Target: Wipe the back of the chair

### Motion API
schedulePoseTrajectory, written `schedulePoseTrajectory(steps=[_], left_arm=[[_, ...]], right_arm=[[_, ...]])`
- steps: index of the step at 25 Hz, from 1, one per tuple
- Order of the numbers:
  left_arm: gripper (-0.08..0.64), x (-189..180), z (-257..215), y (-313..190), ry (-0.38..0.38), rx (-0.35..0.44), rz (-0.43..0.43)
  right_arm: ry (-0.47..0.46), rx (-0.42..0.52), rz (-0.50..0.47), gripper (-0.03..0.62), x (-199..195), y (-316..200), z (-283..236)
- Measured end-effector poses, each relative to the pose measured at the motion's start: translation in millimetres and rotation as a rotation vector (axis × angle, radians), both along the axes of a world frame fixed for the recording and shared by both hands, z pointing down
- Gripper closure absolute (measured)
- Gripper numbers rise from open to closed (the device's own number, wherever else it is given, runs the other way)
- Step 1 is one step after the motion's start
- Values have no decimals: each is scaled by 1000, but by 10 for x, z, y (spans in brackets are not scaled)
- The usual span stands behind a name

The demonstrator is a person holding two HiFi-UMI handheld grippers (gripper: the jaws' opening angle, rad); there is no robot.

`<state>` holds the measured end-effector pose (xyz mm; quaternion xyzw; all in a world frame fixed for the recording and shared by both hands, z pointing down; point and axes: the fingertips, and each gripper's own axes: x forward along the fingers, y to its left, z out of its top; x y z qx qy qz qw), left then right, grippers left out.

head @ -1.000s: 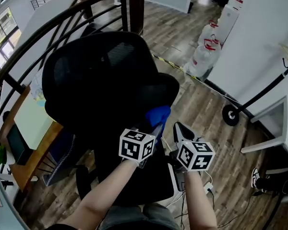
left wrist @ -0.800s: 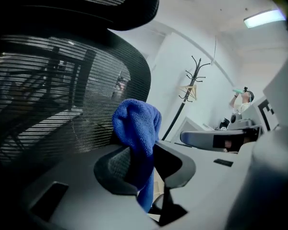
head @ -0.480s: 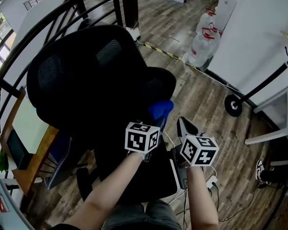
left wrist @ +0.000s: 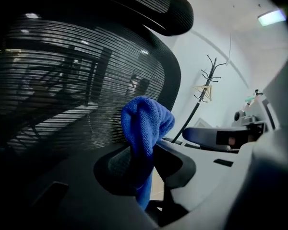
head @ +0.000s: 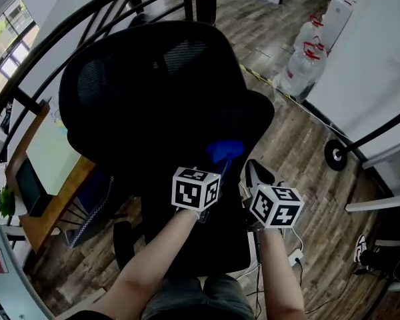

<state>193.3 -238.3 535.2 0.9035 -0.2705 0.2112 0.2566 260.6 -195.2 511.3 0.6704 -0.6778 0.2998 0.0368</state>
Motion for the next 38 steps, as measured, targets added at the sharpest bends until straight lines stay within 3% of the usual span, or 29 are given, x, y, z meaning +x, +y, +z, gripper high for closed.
schedulePoseTrajectory(steps=[7, 28, 38], left_arm=[[459, -579, 23, -103, -9, -5, -100], [459, -2765, 71, -391, -77, -18, -515], [459, -3249, 63, -421, -56, -28, -608]], right_arm=[[-7, -7, -98, 561, -514, -202, 14], [-12, -26, -416, 561, -2268, -523, 73], [-22, -33, -447, 561, -2635, -525, 101]])
